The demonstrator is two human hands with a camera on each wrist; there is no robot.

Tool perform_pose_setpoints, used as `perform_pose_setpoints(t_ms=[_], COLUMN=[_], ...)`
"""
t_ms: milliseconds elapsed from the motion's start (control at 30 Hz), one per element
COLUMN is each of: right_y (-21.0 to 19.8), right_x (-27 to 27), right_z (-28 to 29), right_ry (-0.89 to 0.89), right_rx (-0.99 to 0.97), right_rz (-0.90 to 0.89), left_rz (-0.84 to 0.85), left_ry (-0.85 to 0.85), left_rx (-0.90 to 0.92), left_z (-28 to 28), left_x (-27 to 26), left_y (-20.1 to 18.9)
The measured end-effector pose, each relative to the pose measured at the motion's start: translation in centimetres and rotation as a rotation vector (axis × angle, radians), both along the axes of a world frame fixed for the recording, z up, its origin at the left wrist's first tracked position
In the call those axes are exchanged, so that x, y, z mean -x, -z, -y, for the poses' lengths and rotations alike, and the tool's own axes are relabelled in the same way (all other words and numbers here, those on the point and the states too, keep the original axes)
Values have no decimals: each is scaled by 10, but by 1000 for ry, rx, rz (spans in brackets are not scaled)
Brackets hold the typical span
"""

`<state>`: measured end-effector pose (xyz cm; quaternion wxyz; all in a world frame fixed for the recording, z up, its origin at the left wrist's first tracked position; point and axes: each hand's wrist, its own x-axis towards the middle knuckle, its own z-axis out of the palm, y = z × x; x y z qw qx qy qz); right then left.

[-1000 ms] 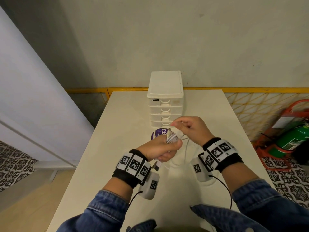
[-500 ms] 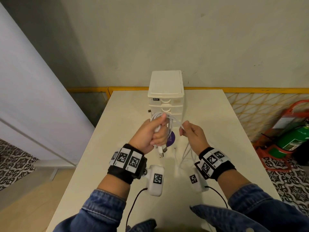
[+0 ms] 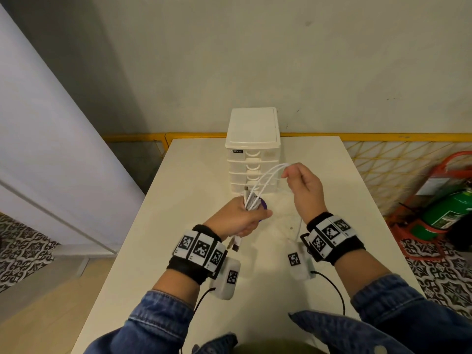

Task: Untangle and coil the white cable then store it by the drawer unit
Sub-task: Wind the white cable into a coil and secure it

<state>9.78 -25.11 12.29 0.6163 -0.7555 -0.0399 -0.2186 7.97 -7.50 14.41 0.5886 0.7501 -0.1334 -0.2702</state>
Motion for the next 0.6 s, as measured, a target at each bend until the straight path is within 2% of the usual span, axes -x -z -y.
perform_pose_setpoints(t_ms=[133,300,600], right_y=[-2,12,33], right_x=[0,-3,-7], right_z=[-2,7,9], right_ry=[28,54,-9], right_rx=[27,71,78], right_rz=[20,-86,-132], left_rz=[-17,-10,-11], left_ry=[-30,-48,-75], left_rx=[-31,66,115], left_z=[2,-1,-2], left_x=[1,0,-3], left_y=[5,-4,-6])
